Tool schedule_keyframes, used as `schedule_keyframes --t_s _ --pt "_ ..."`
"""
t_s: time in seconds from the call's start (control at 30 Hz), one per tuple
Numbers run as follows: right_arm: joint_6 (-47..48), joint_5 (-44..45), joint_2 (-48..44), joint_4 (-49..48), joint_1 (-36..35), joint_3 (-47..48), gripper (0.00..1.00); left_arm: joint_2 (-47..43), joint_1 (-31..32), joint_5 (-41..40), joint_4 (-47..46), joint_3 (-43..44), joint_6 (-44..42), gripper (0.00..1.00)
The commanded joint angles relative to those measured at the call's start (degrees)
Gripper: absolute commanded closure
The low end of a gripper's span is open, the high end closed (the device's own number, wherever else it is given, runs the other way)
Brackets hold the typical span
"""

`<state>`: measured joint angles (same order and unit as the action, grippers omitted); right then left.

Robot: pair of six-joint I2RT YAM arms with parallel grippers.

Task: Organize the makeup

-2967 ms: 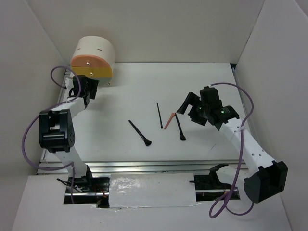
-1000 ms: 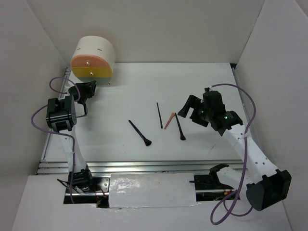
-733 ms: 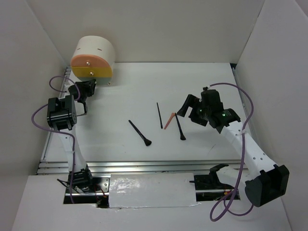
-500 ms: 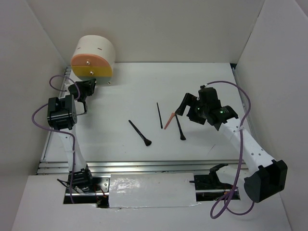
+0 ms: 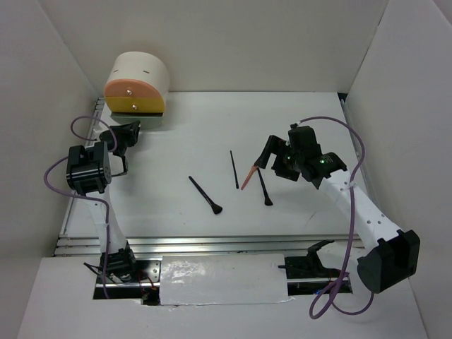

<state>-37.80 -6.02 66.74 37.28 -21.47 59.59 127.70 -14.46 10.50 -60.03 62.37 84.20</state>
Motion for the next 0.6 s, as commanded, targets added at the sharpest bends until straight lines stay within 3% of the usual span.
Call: schedule_keyframes --t_s 0.0,0.57 --pt "0.45 -0.31 -1.61 -1.42 -0.50 1.49 0.00 -2.54 -0.40 1.27 -2.72 -3.30 -1.59 0.79" --pt "-0.69 -1.80 -5.57 -2.91 -0.76 -2.73 0.00 -9.48 -0.40 2.51 -0.61 -8.05 -4.05 0.81"
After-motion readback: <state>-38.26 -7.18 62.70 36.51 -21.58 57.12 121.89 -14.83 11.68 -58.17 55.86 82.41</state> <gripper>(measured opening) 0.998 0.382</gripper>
